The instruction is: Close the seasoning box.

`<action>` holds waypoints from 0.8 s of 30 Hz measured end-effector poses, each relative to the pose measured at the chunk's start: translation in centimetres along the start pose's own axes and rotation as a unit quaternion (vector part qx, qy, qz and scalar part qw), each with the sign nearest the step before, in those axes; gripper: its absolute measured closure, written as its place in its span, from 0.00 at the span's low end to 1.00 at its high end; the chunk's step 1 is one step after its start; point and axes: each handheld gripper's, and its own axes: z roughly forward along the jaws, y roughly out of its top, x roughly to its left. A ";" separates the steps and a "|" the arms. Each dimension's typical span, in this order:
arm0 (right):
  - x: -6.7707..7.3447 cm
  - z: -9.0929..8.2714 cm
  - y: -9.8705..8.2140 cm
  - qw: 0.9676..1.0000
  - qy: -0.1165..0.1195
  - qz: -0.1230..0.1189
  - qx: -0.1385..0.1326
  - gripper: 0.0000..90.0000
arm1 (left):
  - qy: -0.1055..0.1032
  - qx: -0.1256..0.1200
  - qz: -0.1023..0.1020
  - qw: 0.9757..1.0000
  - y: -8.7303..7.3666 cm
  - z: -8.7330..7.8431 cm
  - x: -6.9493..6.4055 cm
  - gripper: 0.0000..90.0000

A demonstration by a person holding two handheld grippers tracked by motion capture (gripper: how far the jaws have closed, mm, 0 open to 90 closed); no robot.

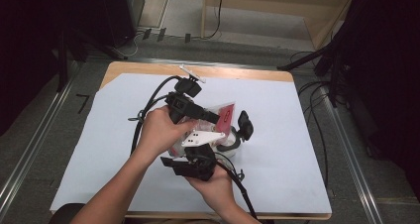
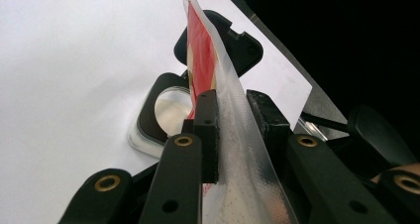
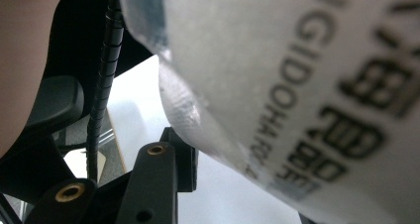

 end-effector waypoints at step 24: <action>-0.2 0.0 -0.2 1.000 0.003 -0.002 0.006 0.71 | -0.004 0.005 -0.006 1.000 0.1 0.3 0.5 0.85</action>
